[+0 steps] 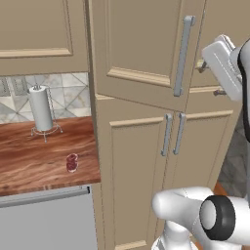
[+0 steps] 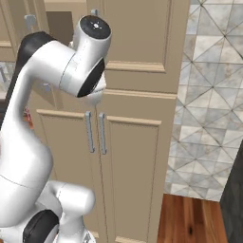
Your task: Retrieve the tupperware from the cabinet, then place the raw meat into the tupperware to avoid contamination.
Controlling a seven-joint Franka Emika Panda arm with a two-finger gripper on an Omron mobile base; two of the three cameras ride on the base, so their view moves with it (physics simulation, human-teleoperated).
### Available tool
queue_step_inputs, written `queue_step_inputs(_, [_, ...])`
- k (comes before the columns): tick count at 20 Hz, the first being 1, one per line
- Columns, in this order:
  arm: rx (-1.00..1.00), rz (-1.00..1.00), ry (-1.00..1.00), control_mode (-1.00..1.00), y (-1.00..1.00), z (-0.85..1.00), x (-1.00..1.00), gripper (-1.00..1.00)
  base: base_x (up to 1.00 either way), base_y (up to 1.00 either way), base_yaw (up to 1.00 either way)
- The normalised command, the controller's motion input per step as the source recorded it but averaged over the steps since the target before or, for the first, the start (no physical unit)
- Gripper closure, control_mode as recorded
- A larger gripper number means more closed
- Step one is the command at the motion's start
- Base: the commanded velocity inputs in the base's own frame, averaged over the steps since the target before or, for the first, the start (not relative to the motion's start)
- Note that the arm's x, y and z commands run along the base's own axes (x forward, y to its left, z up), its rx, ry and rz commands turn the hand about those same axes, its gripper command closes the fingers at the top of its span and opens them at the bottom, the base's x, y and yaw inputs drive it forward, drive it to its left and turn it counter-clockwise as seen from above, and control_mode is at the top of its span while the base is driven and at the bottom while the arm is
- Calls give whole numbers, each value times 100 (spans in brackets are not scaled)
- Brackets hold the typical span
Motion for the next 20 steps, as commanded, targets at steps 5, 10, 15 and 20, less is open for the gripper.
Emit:
queue_step_inputs(5, [25,0,6,-100,1,-4,47,-100,0,0,0])
queue_step_inputs(10, [11,1,3,-100,32,-16,28,-100,0,0,0])
queue_step_inputs(15, [11,7,2,-100,45,-9,5,-100,0,0,0])
queue_step_inputs(20, [10,10,1,-100,47,-6,0,-100,0,0,0])
